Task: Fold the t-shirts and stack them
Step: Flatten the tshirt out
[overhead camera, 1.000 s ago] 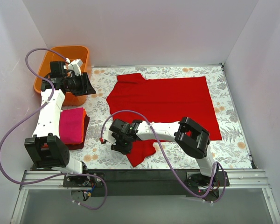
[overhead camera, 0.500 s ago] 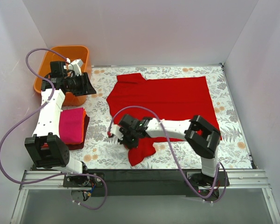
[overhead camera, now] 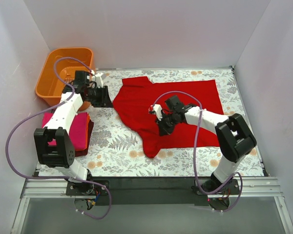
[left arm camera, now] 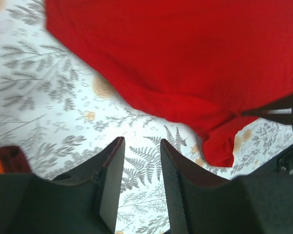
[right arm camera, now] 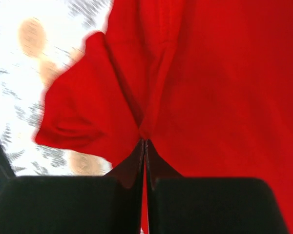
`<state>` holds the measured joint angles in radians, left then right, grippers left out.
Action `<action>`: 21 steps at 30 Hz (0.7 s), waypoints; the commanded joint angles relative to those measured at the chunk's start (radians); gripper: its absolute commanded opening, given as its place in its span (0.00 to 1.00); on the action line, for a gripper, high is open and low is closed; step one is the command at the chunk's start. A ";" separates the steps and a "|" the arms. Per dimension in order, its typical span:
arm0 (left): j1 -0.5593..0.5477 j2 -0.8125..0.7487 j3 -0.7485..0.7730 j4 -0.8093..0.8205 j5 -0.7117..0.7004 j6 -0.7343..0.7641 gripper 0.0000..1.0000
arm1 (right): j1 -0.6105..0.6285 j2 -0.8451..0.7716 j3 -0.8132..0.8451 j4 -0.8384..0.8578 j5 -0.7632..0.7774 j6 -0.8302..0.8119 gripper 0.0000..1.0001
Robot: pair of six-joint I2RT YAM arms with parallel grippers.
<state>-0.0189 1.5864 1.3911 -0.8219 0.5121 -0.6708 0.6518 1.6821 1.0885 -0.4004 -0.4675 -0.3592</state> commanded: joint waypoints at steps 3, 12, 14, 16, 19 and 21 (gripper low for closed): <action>-0.088 0.001 -0.121 0.102 -0.053 -0.030 0.29 | -0.144 0.073 -0.022 -0.021 -0.037 -0.001 0.01; -0.144 0.060 -0.225 0.248 0.078 -0.150 0.31 | -0.193 0.103 -0.006 -0.028 -0.103 0.014 0.01; -0.170 0.081 -0.228 0.282 0.106 -0.180 0.31 | -0.192 0.103 -0.001 -0.032 -0.111 0.017 0.01; -0.191 0.099 -0.230 0.291 0.109 -0.197 0.33 | -0.192 0.102 0.002 -0.035 -0.118 0.017 0.01; -0.211 0.150 -0.242 0.306 0.112 -0.236 0.39 | -0.187 0.096 -0.001 -0.038 -0.118 0.016 0.01; -0.213 0.185 -0.245 0.322 0.109 -0.260 0.44 | -0.187 0.096 -0.009 -0.037 -0.117 0.009 0.01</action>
<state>-0.2302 1.7435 1.1633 -0.5449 0.5926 -0.8745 0.4606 1.7885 1.0641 -0.4202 -0.5541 -0.3470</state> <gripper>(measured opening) 0.424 0.020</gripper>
